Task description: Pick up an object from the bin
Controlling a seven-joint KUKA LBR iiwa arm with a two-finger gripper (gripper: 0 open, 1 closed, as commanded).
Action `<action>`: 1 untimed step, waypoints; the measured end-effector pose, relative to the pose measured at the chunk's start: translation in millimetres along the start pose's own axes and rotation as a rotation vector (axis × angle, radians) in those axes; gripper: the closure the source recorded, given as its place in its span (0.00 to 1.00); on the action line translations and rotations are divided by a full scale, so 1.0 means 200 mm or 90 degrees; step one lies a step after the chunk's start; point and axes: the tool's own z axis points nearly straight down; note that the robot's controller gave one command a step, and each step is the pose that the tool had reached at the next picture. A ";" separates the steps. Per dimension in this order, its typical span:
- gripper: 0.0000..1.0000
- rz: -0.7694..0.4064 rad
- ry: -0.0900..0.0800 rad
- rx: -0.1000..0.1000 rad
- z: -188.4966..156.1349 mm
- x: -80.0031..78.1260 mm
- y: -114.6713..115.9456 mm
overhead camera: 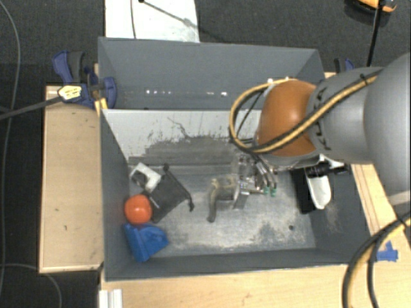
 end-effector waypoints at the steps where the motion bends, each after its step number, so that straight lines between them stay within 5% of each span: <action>1: 0.00 -0.044 0.001 0.000 0.09 0.01 0.05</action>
Offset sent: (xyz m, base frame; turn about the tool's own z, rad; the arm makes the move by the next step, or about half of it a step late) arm -0.0129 0.0302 -0.0203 -0.1915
